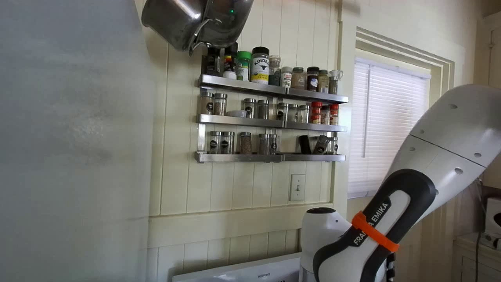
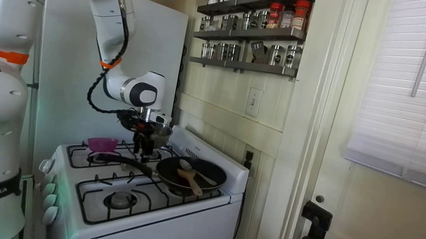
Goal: Put the spice bottle on the shelf
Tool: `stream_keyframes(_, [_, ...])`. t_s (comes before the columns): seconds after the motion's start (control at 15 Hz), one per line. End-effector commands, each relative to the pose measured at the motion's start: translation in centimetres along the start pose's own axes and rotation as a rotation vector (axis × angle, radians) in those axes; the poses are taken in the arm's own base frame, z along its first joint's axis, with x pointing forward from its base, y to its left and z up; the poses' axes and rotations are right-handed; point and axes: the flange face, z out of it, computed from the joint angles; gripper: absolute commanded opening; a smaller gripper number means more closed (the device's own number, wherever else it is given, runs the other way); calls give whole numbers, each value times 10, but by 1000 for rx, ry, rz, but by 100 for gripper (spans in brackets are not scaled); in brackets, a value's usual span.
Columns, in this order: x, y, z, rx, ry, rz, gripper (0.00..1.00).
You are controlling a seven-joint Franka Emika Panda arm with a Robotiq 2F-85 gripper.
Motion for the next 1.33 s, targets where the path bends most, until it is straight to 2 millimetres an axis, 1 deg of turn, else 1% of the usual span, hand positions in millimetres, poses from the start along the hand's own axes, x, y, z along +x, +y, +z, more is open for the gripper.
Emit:
stream_keyframes(0.0, [2,-16,17,-3,-38,-36,100])
stream_keyframes(0.2, [2,-14,28,-9,-52,-33,100])
stream_keyframes(0.47, [3,-11,36,-16,-69,-23,100])
stream_keyframes(0.53, [3,-11,37,-16,-71,-21,84])
stream_keyframes(0.6, [4,-11,37,-18,-70,-20,73])
stream_keyframes(0.67, [4,-11,37,-20,-71,-20,66])
stream_keyframes(0.73, [5,-11,38,-20,-72,-20,56])
stream_keyframes(0.87, [6,-12,39,-21,-72,-21,40])
stream_keyframes(1.0, [5,-12,35,-24,-68,-23,27])
stream_keyframes(1.07, [0,-13,27,-35,-48,-29,23])
stream_keyframes(1.13, [-4,-14,20,-51,-25,-39,23])
stream_keyframes(1.27, [-13,-17,-2,-85,59,-59,23])
